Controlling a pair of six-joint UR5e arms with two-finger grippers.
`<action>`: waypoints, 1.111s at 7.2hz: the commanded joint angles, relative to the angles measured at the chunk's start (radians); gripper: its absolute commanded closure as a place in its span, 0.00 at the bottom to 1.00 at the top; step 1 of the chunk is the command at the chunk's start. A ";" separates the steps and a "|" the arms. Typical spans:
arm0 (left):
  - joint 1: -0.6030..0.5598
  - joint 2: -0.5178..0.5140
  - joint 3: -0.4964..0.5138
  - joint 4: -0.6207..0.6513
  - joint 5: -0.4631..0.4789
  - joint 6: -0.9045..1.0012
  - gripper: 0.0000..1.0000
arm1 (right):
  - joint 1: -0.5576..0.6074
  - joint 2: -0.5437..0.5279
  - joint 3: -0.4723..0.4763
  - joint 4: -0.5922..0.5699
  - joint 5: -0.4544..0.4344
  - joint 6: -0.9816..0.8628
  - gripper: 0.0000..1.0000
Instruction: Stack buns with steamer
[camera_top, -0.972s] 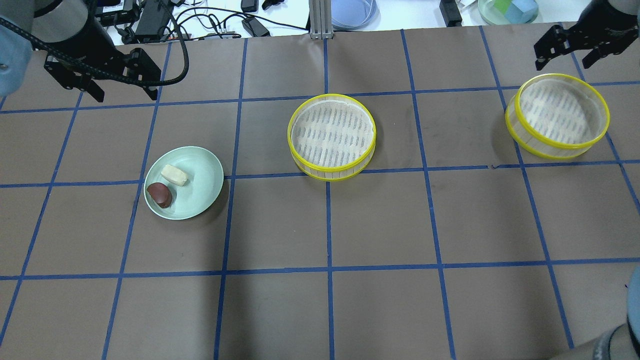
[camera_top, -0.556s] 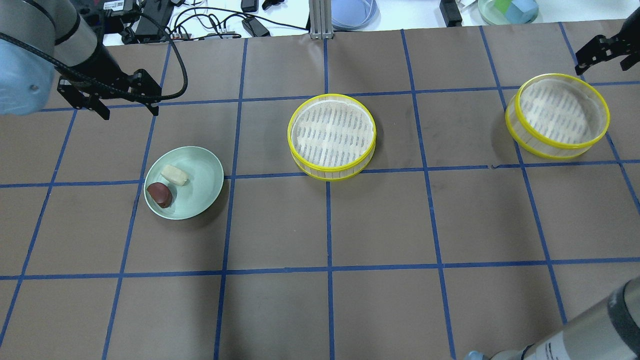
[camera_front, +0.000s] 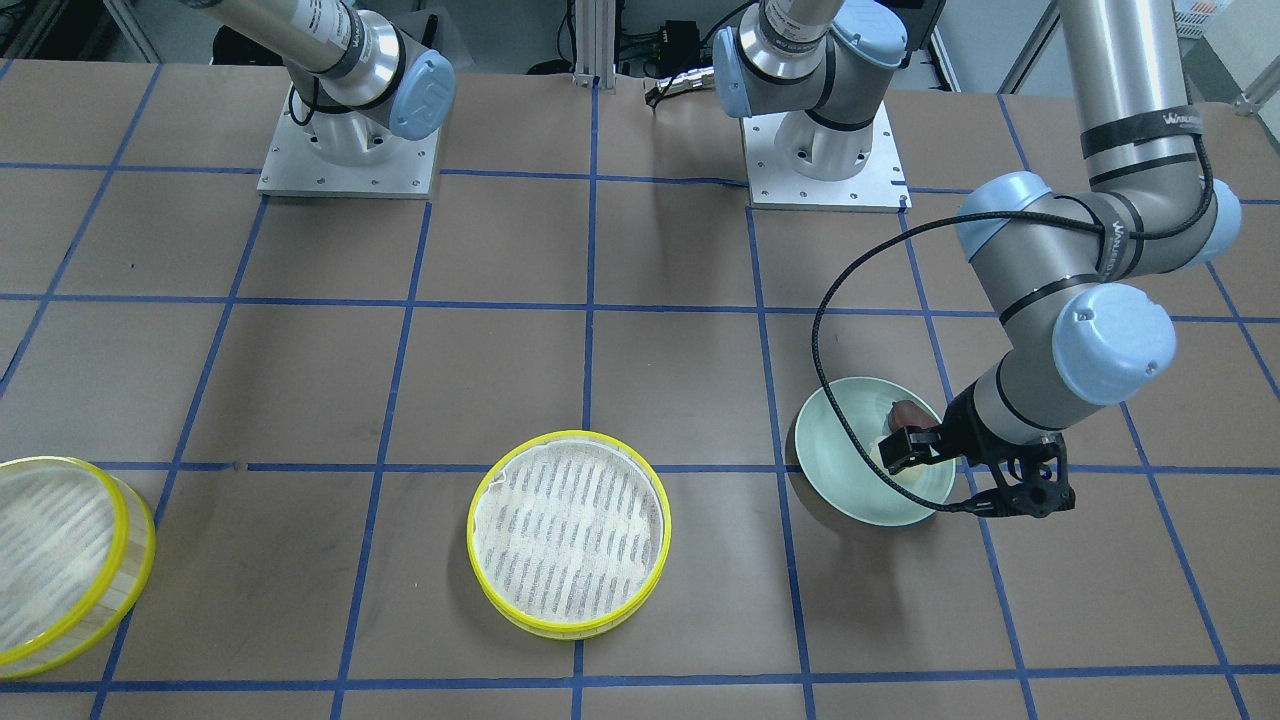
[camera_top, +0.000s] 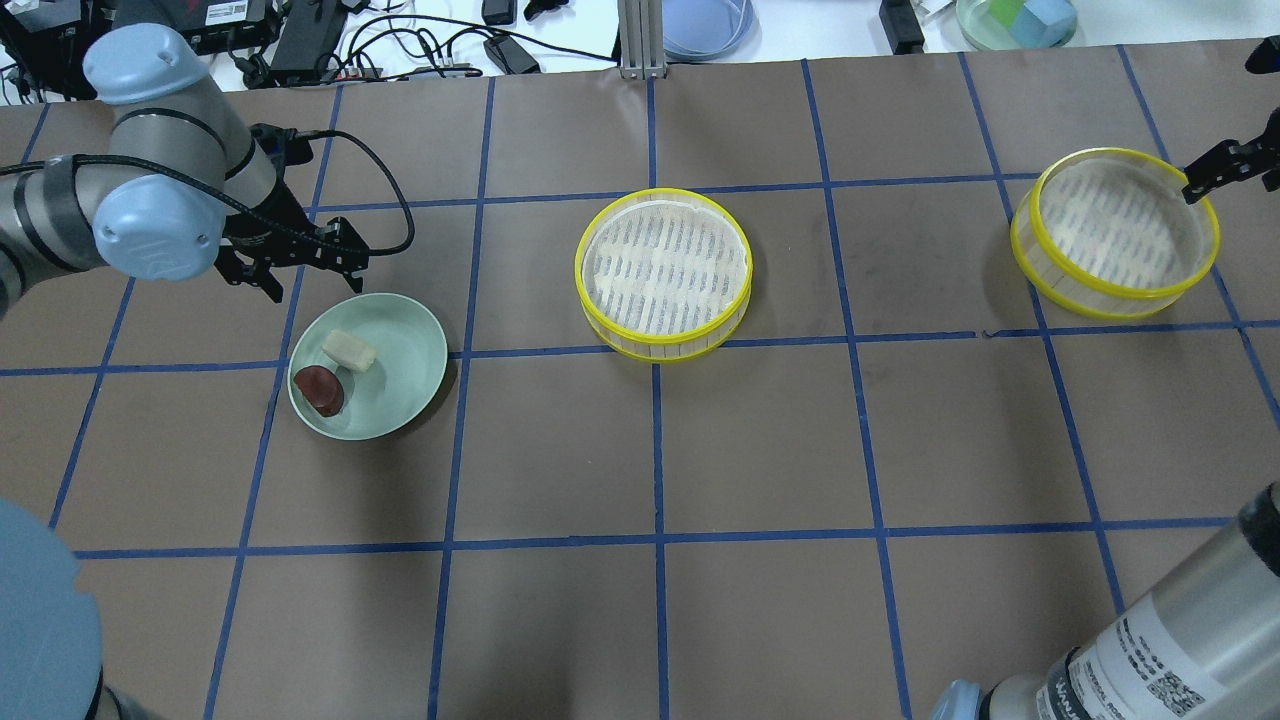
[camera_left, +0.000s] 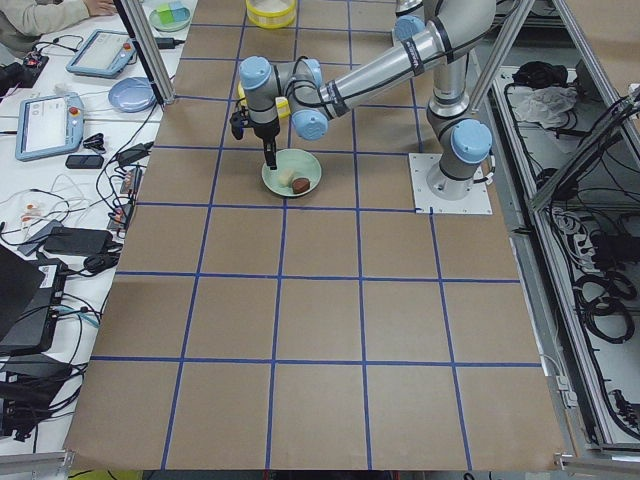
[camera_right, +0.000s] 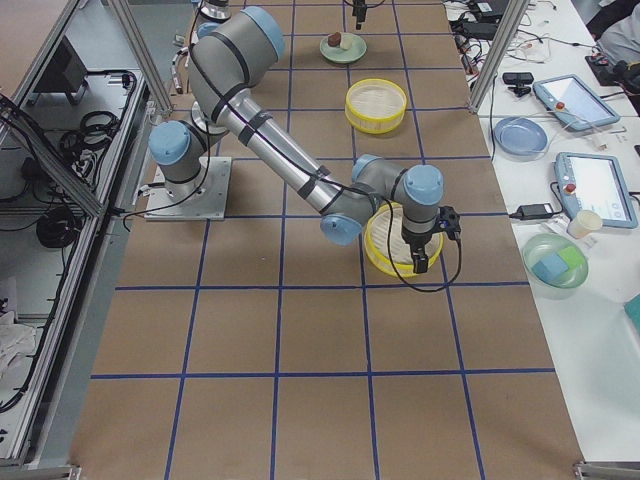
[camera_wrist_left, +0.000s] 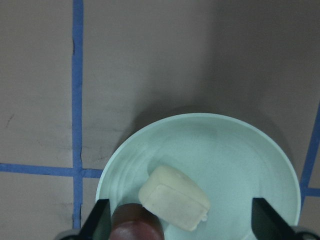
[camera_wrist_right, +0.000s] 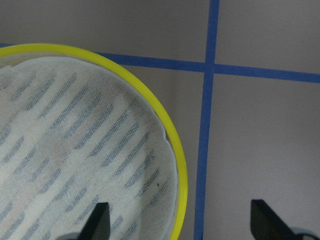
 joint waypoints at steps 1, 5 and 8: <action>0.000 -0.071 -0.003 0.005 -0.003 0.004 0.00 | -0.002 0.047 0.000 -0.033 0.000 -0.007 0.00; 0.000 -0.085 -0.002 -0.122 0.010 0.007 1.00 | -0.004 0.062 0.005 -0.047 -0.012 -0.012 0.32; 0.000 -0.082 0.062 -0.105 -0.029 -0.044 1.00 | -0.004 0.061 0.012 -0.041 -0.015 -0.013 0.85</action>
